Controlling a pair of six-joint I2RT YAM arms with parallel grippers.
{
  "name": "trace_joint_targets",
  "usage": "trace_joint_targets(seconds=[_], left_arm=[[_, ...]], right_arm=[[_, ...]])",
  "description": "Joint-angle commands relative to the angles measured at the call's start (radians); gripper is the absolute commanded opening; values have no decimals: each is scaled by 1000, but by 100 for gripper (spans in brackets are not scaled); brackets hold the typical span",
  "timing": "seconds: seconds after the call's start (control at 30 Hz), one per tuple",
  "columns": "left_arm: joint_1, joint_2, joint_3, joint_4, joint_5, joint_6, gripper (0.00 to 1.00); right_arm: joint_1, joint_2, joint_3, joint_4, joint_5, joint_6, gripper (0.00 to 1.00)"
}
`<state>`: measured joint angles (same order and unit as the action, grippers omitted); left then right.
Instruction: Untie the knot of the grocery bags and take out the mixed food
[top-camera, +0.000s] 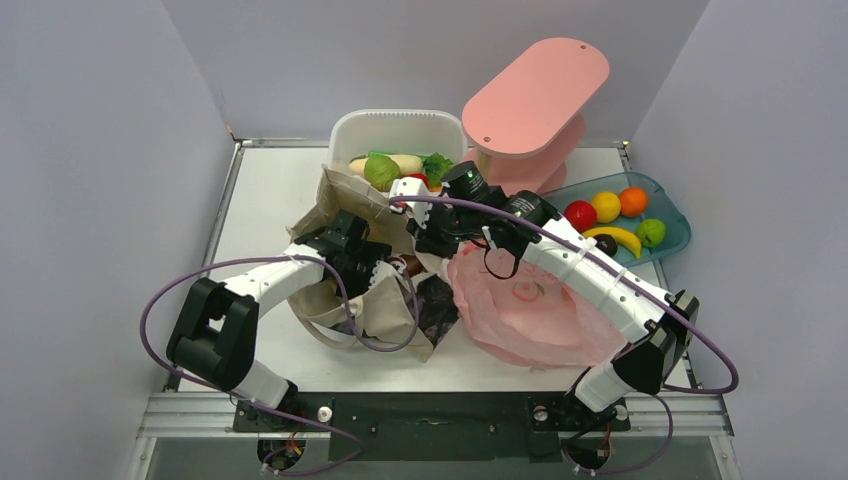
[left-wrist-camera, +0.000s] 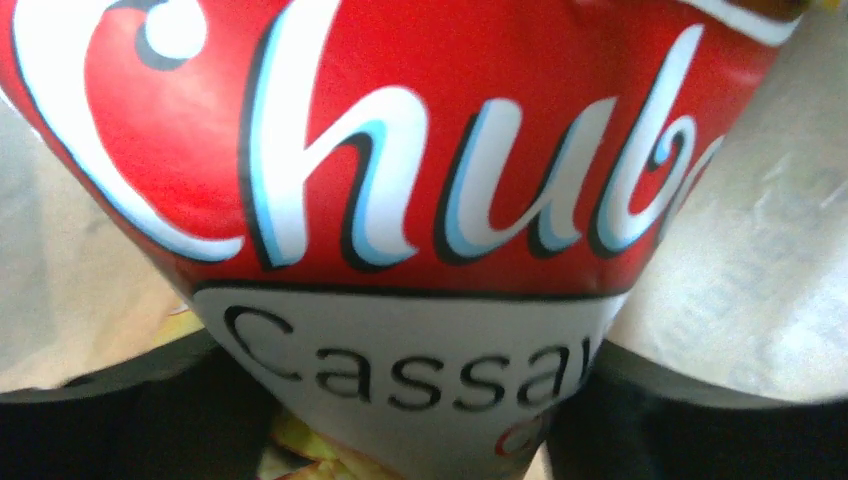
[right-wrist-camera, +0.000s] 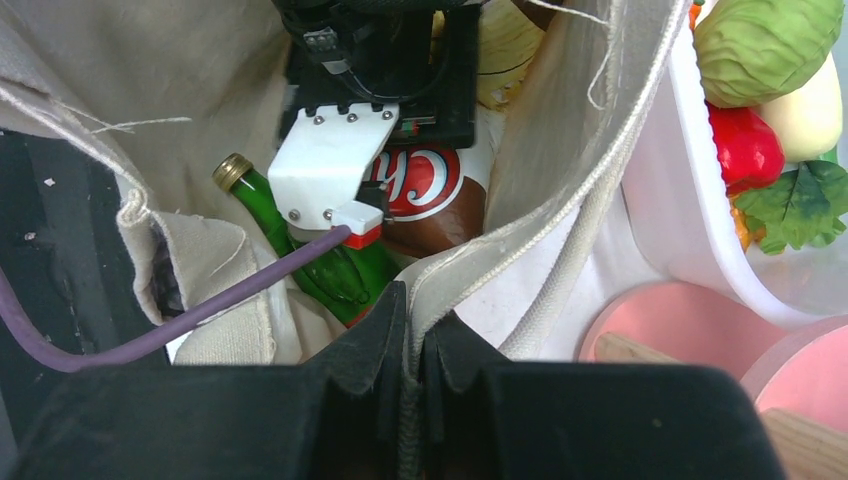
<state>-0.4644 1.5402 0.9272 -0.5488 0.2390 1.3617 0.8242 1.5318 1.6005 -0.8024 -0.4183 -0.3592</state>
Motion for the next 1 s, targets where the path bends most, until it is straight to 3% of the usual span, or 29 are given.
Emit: trace_joint_targets(seconds=[0.0, 0.03, 0.07, 0.2, 0.4, 0.57, 0.7, 0.8, 0.87, 0.97], left_arm=[[6, 76, -59, 41, -157, -126, 50], [6, 81, -50, 40, -156, -168, 14], [7, 81, -30, 24, -147, -192, 2], [19, -1, 15, -27, -67, -266, 0], [68, -278, 96, -160, 159, -312, 0], [89, -437, 188, -255, 254, -327, 0], [106, -471, 260, -280, 279, -396, 0], [120, -467, 330, -297, 304, -454, 0], [150, -461, 372, -312, 348, -497, 0], [170, -461, 409, -305, 403, -560, 0]], right_arm=[[6, -32, 40, 47, -27, -9, 0], [6, -34, 39, 46, -28, -10, 0], [5, -33, 40, 46, -27, -10, 0], [2, -37, 42, 47, -25, -11, 0], [-16, -43, 47, 51, -33, 4, 0], [-25, -33, 62, 76, -42, 55, 3], [-31, -19, 92, 106, -44, 98, 15], [-41, -19, 115, 130, -31, 139, 43], [-52, -23, 135, 153, -26, 199, 56], [-77, -43, 177, 182, -46, 249, 64]])
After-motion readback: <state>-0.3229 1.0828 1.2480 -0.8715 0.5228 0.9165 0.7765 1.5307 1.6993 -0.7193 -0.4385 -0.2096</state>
